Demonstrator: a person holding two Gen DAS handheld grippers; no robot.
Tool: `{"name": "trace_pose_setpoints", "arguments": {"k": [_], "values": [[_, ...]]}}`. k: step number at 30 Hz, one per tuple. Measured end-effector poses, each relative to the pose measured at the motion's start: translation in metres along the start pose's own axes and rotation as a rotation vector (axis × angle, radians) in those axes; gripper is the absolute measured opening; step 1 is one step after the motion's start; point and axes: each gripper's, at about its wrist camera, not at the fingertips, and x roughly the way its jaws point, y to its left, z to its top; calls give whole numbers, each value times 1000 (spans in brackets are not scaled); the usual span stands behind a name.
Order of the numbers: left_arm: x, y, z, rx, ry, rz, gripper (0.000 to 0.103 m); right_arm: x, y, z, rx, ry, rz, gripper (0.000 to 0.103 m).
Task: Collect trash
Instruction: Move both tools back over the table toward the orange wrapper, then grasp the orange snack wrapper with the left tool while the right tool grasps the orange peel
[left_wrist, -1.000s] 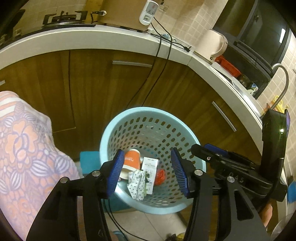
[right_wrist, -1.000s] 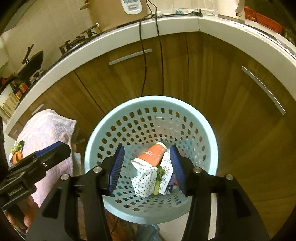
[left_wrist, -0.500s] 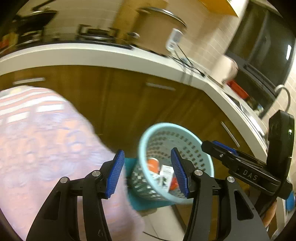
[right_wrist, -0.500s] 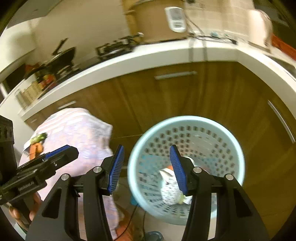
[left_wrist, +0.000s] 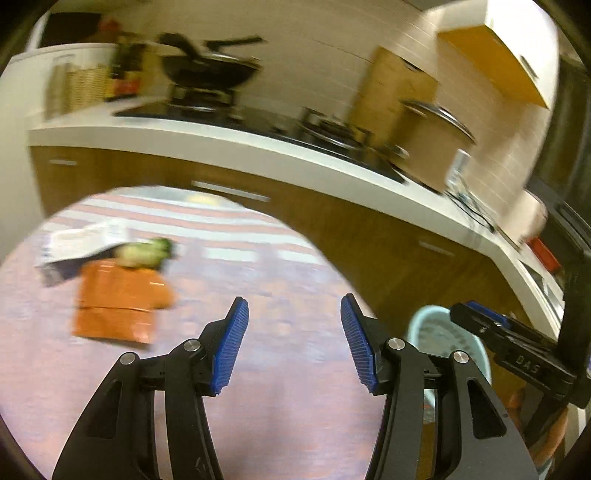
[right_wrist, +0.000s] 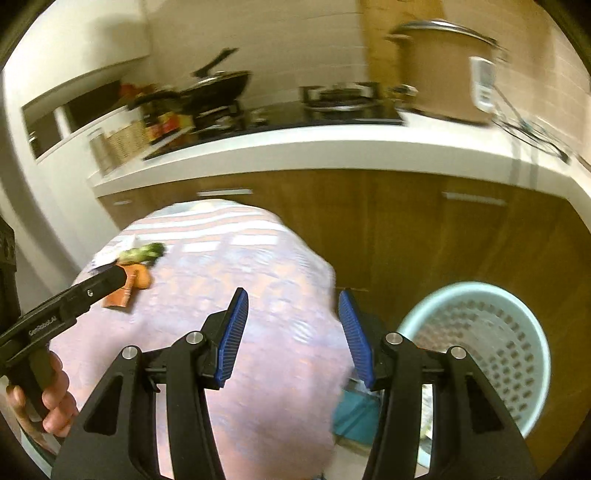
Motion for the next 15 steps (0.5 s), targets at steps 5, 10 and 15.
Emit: {"name": "trace_pose_setpoints", "arguments": {"k": [5, 10, 15], "values": [[-21, 55, 4, -73, -39, 121, 55, 15, 52, 9, -84, -34, 139, 48], [-18, 98, 5, -157, -11, 215, 57, 56, 95, 12, -120, -2, 196, 48], [10, 107, 1, -149, 60, 241, 58, 110, 115, -6, -135, 64, 168, 48]]}}
